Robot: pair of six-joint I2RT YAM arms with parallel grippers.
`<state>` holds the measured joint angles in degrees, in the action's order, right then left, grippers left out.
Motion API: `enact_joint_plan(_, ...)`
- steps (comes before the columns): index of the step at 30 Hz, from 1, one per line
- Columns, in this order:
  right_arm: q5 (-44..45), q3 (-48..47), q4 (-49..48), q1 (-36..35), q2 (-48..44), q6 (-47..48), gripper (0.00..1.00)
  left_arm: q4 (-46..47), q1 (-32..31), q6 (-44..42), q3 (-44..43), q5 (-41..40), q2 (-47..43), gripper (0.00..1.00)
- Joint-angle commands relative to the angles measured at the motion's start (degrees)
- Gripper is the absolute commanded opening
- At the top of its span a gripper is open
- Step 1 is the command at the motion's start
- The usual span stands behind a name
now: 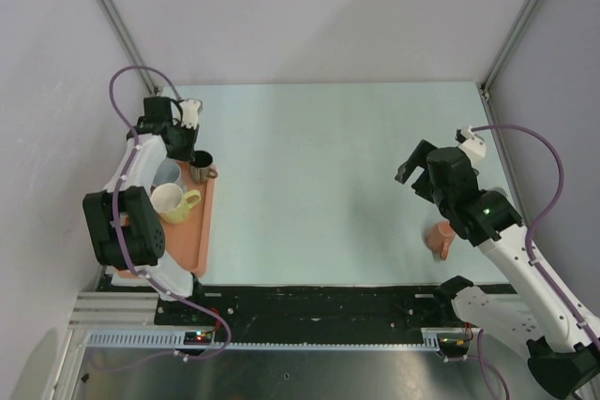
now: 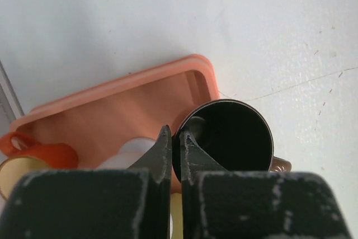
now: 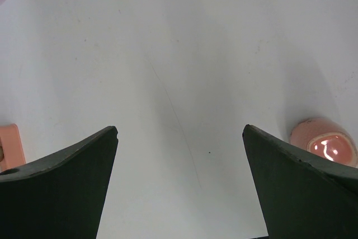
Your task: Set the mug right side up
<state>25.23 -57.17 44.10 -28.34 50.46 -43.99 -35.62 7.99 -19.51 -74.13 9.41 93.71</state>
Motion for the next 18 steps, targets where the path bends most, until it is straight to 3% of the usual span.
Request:
enact_joint_plan(1, 1.8, 0.0, -0.7, 0.2, -2.1, -0.6, 1.0, 13.3, 3.8, 2.7, 4.9, 9.5, -3.7, 0.0)
enact_joint_plan(8, 1.7, 0.0, 0.2, -0.1, -4.5, -1.2, 1.0, 27.0, 6.5, 2.4, 14.9, 12.5, -8.2, 0.0)
enact_joint_plan(12, 1.7, 0.0, 0.2, -0.5, -5.8, -1.8, 0.99, 33.9, 8.9, 6.9, 19.2, 16.0, -8.7, 0.0)
enact_joint_plan(18, 2.6, 0.0, 0.4, -1.6, -7.3, -2.5, 0.97, 34.2, 10.7, 5.8, 19.3, 16.0, -8.6, 0.0)
